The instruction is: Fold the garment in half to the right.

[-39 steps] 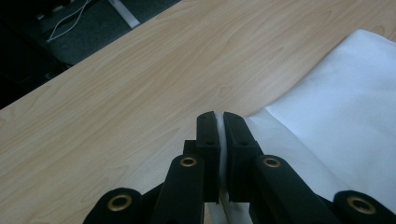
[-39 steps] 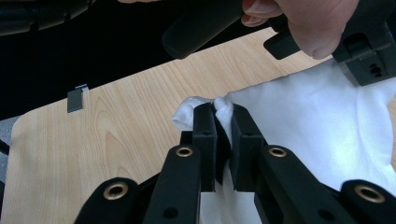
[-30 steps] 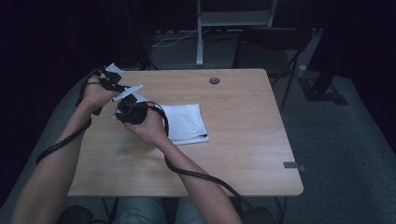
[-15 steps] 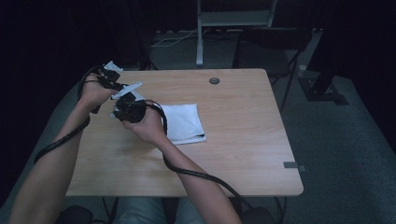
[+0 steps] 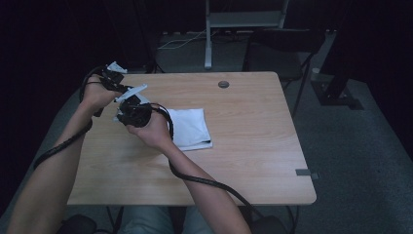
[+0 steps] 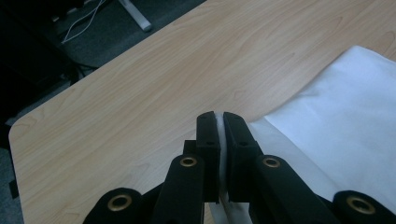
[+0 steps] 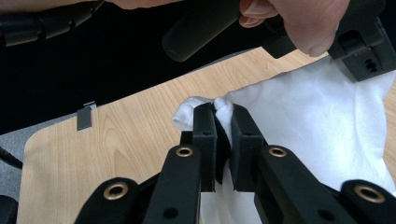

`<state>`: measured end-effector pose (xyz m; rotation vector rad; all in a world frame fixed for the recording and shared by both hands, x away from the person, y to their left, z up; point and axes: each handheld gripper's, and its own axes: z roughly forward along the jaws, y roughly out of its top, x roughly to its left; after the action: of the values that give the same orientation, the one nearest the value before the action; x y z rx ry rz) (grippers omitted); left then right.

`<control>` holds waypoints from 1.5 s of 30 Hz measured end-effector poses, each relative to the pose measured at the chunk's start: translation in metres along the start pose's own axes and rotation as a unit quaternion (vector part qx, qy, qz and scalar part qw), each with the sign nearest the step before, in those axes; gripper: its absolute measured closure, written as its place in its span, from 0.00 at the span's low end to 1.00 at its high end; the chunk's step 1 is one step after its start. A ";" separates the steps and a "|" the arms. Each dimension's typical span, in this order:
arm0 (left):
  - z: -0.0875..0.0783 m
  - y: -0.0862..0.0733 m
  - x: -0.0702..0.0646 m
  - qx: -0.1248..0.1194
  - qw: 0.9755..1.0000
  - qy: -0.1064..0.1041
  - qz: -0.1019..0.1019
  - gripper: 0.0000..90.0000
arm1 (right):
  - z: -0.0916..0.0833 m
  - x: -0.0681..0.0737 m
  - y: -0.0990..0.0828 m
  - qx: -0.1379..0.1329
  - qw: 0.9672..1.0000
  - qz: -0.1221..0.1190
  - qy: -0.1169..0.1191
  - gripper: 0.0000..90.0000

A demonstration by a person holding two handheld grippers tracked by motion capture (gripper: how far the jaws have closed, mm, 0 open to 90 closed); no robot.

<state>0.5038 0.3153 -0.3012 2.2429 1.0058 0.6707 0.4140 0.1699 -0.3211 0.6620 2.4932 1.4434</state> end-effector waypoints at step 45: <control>-0.018 0.003 0.012 0.007 1.000 0.015 0.002 0.96 | 0.002 0.009 0.016 -0.018 1.000 0.001 0.010 0.92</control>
<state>0.5003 0.3288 -0.2841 2.2531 1.0240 0.7026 0.4109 0.1821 -0.3078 0.6466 2.4772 1.4987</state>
